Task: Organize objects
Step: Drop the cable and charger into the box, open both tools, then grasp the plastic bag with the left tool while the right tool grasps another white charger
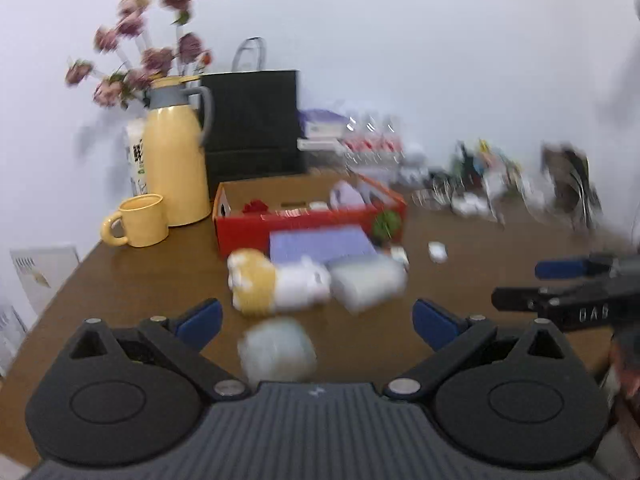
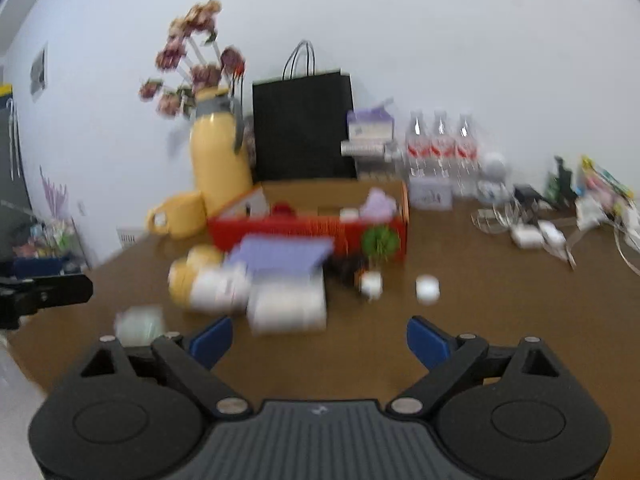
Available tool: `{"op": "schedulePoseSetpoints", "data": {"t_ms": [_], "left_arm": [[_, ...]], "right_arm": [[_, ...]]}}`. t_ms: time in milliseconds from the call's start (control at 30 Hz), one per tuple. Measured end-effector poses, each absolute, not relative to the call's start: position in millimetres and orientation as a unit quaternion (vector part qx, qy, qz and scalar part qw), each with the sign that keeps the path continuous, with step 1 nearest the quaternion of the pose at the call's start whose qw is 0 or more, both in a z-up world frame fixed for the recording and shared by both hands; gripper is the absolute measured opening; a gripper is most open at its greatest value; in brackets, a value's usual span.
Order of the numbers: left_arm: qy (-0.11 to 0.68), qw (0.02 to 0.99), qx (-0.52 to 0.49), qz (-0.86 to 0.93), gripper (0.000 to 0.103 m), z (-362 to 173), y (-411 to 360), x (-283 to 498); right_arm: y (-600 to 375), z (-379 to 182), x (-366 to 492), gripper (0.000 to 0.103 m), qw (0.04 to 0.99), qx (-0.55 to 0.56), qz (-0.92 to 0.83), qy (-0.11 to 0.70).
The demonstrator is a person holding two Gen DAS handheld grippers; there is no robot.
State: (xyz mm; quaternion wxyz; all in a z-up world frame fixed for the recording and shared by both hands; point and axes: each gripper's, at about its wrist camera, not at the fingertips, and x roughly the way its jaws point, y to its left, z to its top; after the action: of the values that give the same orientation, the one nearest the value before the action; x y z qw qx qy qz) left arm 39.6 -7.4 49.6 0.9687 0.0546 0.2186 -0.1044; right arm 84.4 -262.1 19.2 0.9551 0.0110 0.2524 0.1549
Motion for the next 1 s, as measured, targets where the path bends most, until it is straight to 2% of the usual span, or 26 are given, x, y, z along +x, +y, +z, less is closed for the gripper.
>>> {"op": "schedulePoseSetpoints", "data": {"t_ms": [67, 133, 233, 500, 600, 767, 833, 867, 933, 1000], "left_arm": [[0.211, 0.968, 0.09, -0.104, 0.103, 44, -13, 22], [0.215, 0.967, 0.078, -0.112, 0.103, 43, -10, 21], [0.231, 0.967, 0.056, -0.091, 0.103, 40, -4, 35], [0.262, 0.963, 0.012, -0.067, 0.102, 15, 9, 61], [0.284, 0.958, 0.0, -0.039, 0.075, 1, 9, 83], [0.295, 0.955, -0.007, -0.043, 0.073, -15, 4, 117], [0.301, 0.953, 0.0, -0.041, 0.062, -20, -1, 130], [0.304, 0.952, -0.003, -0.039, 0.044, -21, -1, 135], [0.302, 0.952, -0.02, -0.037, 0.043, -22, 4, 142], [0.297, 0.954, -0.026, -0.033, 0.042, -21, 9, 148]], "right_arm": [[-263, 8, 59, 0.094, 0.949, 0.035, 0.151, 0.275], [-262, 4, 41, 0.094, 0.944, 0.046, 0.152, 0.288], [-251, 8, 24, 0.094, 0.95, 0.005, 0.148, 0.275], [-253, 7, 41, 0.094, 0.954, -0.006, 0.123, 0.272], [-257, -2, 66, 0.094, 0.952, -0.001, 0.104, 0.289], [-261, -6, 106, 0.093, 0.954, -0.005, 0.097, 0.283], [-266, -8, 130, 0.091, 0.955, -0.01, 0.088, 0.285], [-269, -10, 144, 0.087, 0.955, -0.015, 0.078, 0.286], [-274, -16, 173, 0.079, 0.954, -0.023, 0.067, 0.29], [-279, -23, 203, 0.065, 0.952, -0.03, 0.058, 0.298]]}}
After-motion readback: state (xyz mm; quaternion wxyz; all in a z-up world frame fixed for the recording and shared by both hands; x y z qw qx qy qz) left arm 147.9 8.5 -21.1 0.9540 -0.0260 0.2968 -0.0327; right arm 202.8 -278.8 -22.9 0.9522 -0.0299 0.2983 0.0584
